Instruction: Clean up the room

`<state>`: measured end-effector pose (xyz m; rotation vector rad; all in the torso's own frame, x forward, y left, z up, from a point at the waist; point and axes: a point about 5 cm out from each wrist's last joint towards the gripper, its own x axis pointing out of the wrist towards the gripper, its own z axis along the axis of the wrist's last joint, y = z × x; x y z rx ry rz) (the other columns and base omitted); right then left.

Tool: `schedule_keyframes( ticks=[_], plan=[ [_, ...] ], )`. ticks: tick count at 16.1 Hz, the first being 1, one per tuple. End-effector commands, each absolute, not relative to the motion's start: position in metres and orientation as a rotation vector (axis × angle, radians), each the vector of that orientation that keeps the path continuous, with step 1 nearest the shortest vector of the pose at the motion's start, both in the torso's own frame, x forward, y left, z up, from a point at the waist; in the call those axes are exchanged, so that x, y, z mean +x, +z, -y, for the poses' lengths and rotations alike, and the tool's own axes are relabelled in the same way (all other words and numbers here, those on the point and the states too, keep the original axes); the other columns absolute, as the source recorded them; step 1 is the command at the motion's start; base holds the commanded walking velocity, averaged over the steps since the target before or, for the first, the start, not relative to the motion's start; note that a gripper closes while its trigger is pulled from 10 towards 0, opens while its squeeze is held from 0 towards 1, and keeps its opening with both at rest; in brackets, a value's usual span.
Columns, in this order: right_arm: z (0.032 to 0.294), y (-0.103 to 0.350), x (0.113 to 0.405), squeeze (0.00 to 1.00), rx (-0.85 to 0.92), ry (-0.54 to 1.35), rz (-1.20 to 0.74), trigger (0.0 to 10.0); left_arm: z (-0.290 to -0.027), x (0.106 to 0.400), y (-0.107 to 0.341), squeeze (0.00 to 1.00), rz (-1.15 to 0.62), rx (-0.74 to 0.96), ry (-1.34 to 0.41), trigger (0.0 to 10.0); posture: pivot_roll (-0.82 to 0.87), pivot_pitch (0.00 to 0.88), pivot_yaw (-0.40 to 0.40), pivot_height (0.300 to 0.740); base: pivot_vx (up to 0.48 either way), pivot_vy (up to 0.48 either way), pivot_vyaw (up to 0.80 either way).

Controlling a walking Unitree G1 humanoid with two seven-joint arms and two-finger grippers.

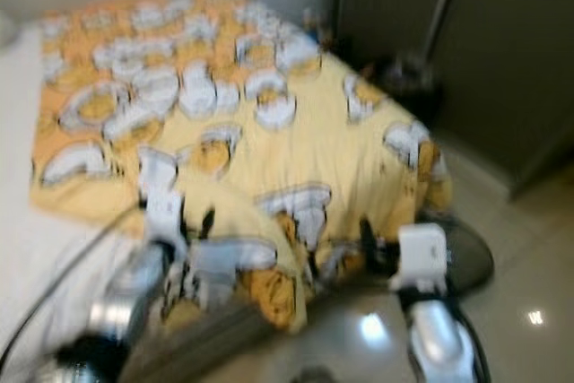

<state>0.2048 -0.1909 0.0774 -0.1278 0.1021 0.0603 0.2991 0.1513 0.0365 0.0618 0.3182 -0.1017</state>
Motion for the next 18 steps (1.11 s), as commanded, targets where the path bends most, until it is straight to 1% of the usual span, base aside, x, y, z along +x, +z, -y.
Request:
schedule_keyframes(
  ticks=[1, 3, 4, 5, 6, 7, 9, 10, 12, 14, 15, 17, 18],
  plan=[
    [0.186, 0.079, 0.203, 0.24, -0.118, 0.11, -0.112, 10.0, -0.164, 0.3, 0.033, 0.0, -0.322, 0.063, -0.048, 10.0, -0.29, 0.071, 0.014, 0.74, 0.0, 0.0, 0.0],
    [0.195, 0.077, 0.198, 0.22, -0.159, 0.051, -0.115, 10.0, -0.171, 0.301, 0.047, 0.0, -0.204, 0.043, -0.021, 10.0, -0.3, 0.062, 0.018, 0.74, 0.0, 0.0, 0.0],
    [0.192, 0.077, 0.199, 0.19, -0.161, 0.037, -0.118, 10.0, -0.168, 0.295, 0.054, 0.0, -0.153, 0.017, -0.03, 10.0, -0.28, 0.06, 0.025, 0.74, 0.0, 0.0, 0.0],
    [0.191, 0.077, 0.2, 0.19, -0.166, 0.038, -0.117, 10.0, -0.167, 0.294, 0.055, 0.0, -0.144, 0.011, -0.033, 10.0, -0.28, 0.06, 0.025, 0.74, 0.0, 0.0, 0.0],
    [0.188, 0.073, 0.202, 0.08, -0.178, 0.038, -0.135, 10.0, -0.162, 0.293, 0.059, 0.0, -0.115, -0.003, -0.038, 10.0, -0.25, 0.061, 0.024, 0.74, 0.0, 0.0, 0.0],
    [0.186, 0.07, 0.206, 0.0, -0.163, 0.039, -0.146, 10.0, -0.156, 0.294, 0.061, 0.0, -0.094, -0.008, -0.051, 10.0, -0.24, 0.063, 0.022, 0.74, 0.0, 0.0, 0.0],
    [0.181, 0.074, 0.21, 0.0, -0.16, 0.06, -0.126, 10.0, -0.151, 0.296, 0.055, 0.0, -0.113, -0.019, -0.052, 10.0, -0.23, 0.074, 0.02, 0.74, 0.0, 0.0, 0.0],
    [0.181, 0.075, 0.208, 0.0, -0.158, 0.067, -0.124, 10.0, -0.156, 0.292, 0.038, 0.0, -0.212, 0.012, -0.047, 10.0, -0.24, 0.082, 0.017, 0.74, 0.0, 0.0, 0.0],
    [0.184, 0.076, 0.203, 0.0, -0.163, 0.07, -0.133, 10.0, -0.165, 0.286, 0.018, 0.0, -0.32, 0.007, -0.031, 10.0, -0.28, 0.101, 0.003, 0.74, 0.0, 0.0, 0.0],
    [0.186, 0.078, 0.199, 0.0, -0.171, 0.077, -0.136, 10.0, -0.173, 0.284, 0.012, 0.0, -0.346, 0.022, 0.001, 10.0, -0.3, 0.112, -0.003, 0.74, 0.0, 0.0, 0.0],
    [0.189, 0.079, 0.193, 0.0, -0.177, 0.077, -0.145, 10.0, -0.18, 0.281, 0.007, 0.0, -0.364, 0.038, 0.035, 10.0, -0.31, 0.123, -0.019, 0.74, 0.0, 0.0, 0.0],
    [0.192, 0.079, 0.186, 0.0, -0.181, 0.09, -0.16, 10.0, -0.18, 0.278, 0.0, 0.0, -0.389, 0.021, 0.048, 10.0, -0.32, 0.13, -0.026, 0.74, 0.0, 0.0, 0.0],
    [0.188, 0.075, 0.18, 0.0, -0.165, 0.151, -0.199, 10.0, -0.18, 0.275, -0.005, 0.0, -0.42, 0.018, 0.051, 10.0, -0.33, 0.135, -0.032, 0.74, 0.0, 0.0, 0.0]
  ],
)
